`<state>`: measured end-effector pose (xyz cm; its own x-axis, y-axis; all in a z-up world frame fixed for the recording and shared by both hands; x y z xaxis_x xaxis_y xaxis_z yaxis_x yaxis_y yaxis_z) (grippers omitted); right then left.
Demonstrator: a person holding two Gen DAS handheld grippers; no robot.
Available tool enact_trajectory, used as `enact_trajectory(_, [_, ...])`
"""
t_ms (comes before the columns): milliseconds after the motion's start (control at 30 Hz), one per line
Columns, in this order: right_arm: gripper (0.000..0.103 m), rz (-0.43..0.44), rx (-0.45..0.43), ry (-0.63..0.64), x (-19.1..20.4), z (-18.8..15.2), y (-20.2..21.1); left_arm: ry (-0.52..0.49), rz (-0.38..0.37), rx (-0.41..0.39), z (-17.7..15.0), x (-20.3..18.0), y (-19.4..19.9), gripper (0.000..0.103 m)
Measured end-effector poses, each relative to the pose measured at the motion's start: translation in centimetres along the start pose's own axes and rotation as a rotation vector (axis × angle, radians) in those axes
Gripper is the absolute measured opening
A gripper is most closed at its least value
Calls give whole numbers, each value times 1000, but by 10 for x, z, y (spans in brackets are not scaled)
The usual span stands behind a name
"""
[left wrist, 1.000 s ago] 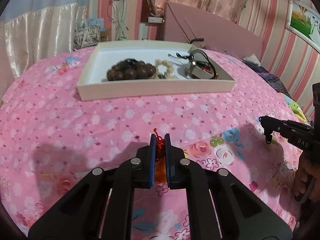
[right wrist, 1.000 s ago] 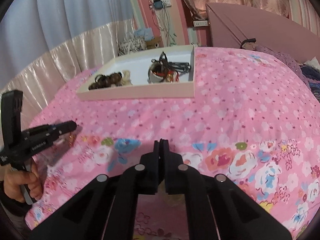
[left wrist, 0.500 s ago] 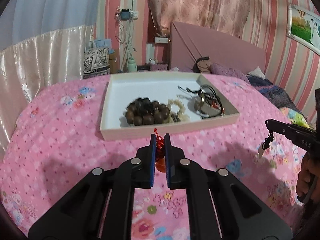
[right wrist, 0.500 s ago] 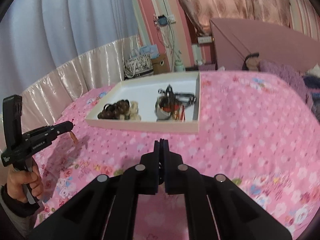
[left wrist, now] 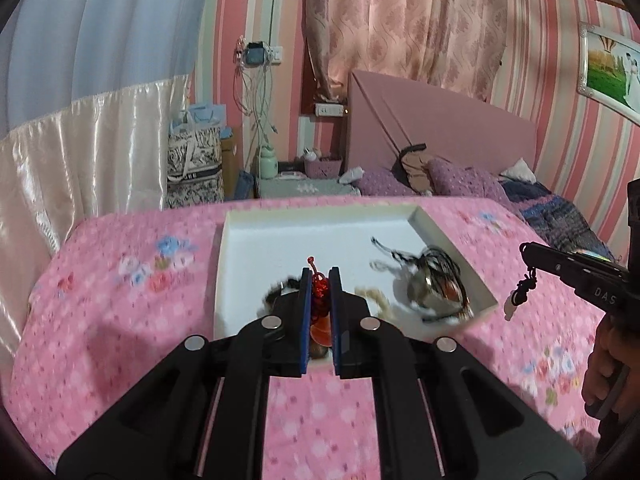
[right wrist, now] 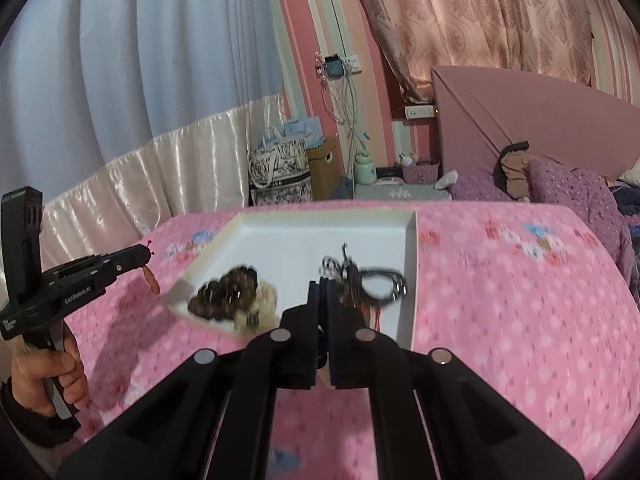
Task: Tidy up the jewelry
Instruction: 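Carry the red tassel pendant into the tray and open the left tool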
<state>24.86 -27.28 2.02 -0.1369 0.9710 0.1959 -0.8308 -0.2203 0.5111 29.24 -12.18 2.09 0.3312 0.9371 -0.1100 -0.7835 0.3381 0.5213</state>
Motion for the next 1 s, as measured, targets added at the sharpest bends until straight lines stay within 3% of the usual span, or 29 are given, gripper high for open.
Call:
enact_trajectory(233, [3, 4, -8, -3, 1, 23, -30, 3, 8, -9, 26, 8, -25, 6])
enact_trajectory(667, [3, -12, -9, 1, -14, 50, -73, -9, 38, 21, 33, 13, -82, 6])
enact_trajectory(1000, [3, -68, 27, -19, -43, 39, -98, 43, 72, 37, 29, 37, -115, 6])
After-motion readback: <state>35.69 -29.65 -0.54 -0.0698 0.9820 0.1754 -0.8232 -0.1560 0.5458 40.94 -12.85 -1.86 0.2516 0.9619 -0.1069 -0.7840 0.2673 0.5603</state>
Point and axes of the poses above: each gripper's, at about its wrist camera, not at the fingertips, and y roughly against the way its jaws point, x to its left, z to its top, the point moved 8 cm from there along -y, roughly the way its jaws point, and after that the axes turned 2 degrees about y, right-handed, at the moved point
